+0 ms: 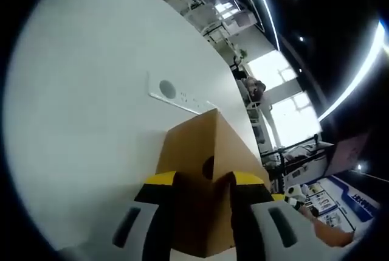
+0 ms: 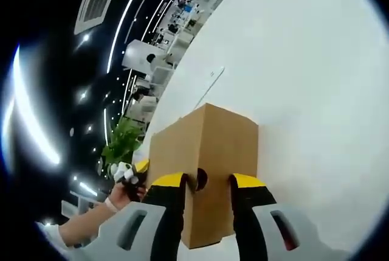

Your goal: Operate the shoe box by opening the lid, removing the specified soft item, and placing it in the target area until the item is outside and the box remains undamaged.

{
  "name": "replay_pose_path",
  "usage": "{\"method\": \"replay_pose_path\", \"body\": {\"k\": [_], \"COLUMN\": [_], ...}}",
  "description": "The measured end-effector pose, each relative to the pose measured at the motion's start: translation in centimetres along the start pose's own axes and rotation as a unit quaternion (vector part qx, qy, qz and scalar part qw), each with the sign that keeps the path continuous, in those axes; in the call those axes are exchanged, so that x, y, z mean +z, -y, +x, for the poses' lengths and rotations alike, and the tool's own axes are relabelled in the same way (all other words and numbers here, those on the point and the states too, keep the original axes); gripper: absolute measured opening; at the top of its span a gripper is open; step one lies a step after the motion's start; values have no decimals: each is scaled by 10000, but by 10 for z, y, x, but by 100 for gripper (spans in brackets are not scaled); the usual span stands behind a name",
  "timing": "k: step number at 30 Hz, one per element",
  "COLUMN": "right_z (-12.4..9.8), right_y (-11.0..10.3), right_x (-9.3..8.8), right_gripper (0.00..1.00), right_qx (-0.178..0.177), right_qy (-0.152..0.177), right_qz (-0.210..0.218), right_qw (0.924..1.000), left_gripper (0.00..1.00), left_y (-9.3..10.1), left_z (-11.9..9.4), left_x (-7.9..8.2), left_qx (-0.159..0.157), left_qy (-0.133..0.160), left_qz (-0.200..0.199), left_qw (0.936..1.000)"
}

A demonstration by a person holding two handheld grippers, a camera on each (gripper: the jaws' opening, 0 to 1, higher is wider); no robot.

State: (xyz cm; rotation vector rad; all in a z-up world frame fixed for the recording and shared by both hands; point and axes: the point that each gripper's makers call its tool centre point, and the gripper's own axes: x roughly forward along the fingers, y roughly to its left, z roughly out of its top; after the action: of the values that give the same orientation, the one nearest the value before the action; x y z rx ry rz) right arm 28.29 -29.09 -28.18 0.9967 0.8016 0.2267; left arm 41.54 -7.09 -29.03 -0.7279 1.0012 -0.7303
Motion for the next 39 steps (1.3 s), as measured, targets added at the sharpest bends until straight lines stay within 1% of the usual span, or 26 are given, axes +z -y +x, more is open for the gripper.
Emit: {"method": "replay_pose_path", "body": {"k": [11,24,29,34,39], "right_z": [1,2,2,2,2], "right_y": [0,-1,-1,0,0], "right_x": [1,2,3,4,6], "right_gripper": [28,28,28,28,28], "right_qx": [-20,-7,5,-1,-18], "right_qy": [-50,-77,-110,-67,-38], "right_qz": [-30,-47,-45,-67,-81], "right_qw": [10000,10000,9999,10000,10000], "left_gripper": [33,33,33,33,32], "left_y": [2,0,-1,-1,0], "left_z": [-3,-3,-3,-5,-6], "left_x": [-3,-2,-2,-5,-6], "left_qx": [5,-5,-12,-53,-54], "left_qy": [-6,-29,10,46,18], "left_qz": [-27,-42,-56,-71,-67], "left_qw": [10000,10000,10000,10000,10000]}}
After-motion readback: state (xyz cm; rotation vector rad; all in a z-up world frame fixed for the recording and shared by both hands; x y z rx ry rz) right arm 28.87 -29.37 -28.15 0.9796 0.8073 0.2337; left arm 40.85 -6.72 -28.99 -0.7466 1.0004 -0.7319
